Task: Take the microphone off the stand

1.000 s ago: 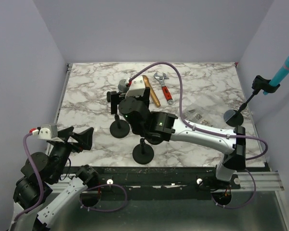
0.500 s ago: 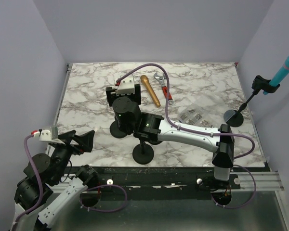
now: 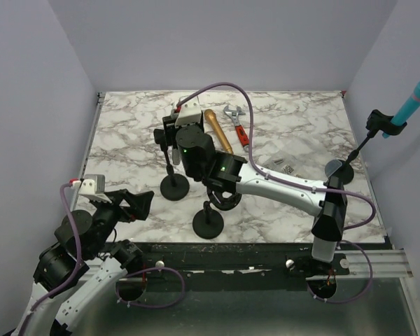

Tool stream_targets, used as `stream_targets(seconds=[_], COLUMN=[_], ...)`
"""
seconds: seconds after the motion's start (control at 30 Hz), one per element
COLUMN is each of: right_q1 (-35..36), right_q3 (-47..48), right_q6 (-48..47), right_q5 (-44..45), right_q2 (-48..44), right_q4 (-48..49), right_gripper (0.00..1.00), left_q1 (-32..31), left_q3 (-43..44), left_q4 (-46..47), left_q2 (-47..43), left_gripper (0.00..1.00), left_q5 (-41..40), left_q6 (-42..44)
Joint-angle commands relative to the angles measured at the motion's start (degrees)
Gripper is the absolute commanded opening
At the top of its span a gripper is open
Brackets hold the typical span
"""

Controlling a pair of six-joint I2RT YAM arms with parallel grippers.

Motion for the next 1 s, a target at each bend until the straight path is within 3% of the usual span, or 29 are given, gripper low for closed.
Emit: stream_targets(seconds=[0.0, 0.3, 0.47, 0.6, 0.83, 0.97], right_q1=[-3.38, -9.78, -11.97, -12.28, -13.93, -14.45], right_q3=[-5.3, -14.96, -16.31, -16.45, -17.57, -17.39], right_q6=[1.83, 0.89, 1.26, 1.18, 2.24, 2.64], right_q5=[-17.32, -41.26, -50.17, -52.51, -54.81, -55.12], right_q2=[-6.03, -13.07, -14.33, -14.25, -15.05, -15.02], right_q4=[-1.28, 1.06, 1.19, 0.73, 0.92, 0.65], right_gripper=[0.01, 0.01, 0.01, 0.01, 0.01, 0.01], left_q1=[-0.25, -0.21, -0.15, 0.55, 9.94, 14.91], left_q3=[-1.18, 3.18, 5.4, 8.28, 11.1, 10.4], left_q4=[4.28, 7.86, 12.48, 15.99, 20.86, 23.83], left_q2=[2.0, 8.78, 14.76, 21.05, 30.65, 33.1], left_gripper=[0.99, 0.99, 0.99, 0.99, 0.99, 0.94], left_q5=[6.26, 8.88, 6.45, 4.39, 13.28, 20.72], left_q6=[-0.83, 7.27, 12.19, 14.5, 15.9, 15.46])
